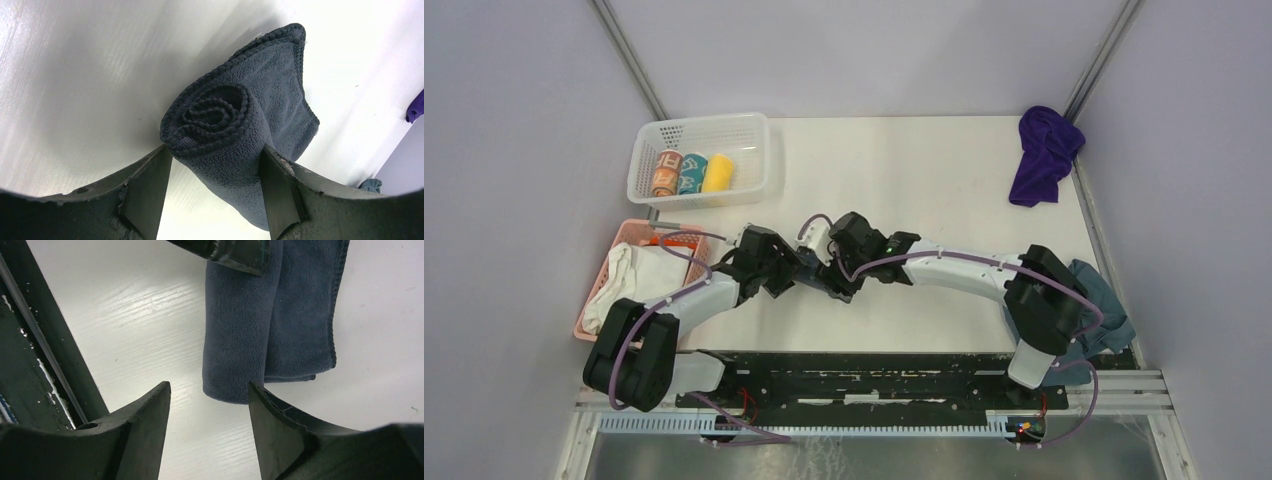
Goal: Roll the towels
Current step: Roll the towel at the center of the board.
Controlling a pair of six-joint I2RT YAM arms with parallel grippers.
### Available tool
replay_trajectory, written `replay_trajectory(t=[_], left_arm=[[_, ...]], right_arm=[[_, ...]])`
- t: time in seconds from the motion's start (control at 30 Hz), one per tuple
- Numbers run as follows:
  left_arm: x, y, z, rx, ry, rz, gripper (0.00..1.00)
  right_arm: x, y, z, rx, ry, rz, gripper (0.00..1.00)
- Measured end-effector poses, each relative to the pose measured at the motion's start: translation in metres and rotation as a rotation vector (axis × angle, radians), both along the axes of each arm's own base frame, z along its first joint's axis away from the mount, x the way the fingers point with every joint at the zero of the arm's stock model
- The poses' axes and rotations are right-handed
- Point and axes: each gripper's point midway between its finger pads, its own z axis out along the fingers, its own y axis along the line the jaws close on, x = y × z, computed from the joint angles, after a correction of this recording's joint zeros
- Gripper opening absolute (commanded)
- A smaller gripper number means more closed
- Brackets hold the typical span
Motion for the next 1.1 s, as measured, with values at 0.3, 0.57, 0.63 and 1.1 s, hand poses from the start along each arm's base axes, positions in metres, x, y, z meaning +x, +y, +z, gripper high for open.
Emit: replay_trajectory(t=[0.3,0.57,0.63,1.1], left_arm=[[0.005,-0.002,0.0,-0.003,-0.005,0.0,0.72],[0.017,-0.006,0.0,-0.005,-0.012,-0.001,0.72],[0.022,-0.008,0.0,-0.005,-0.011,0.0,0.72],[0.033,0.002,0.006,-0.018,-0.014,0.004,0.85]], right_arm=[[0.002,0.01,-0.026,-0.073,-0.097,0.06,0.64],[0.018,0.008,-0.061,-0.152,-0.151,0.044,0.6],[0.022,0.008,-0.063,-0.161,-0.167,0.04,0.57],[0.02,0.012,-0.061,-0.144,-0.059,0.053,0.35]])
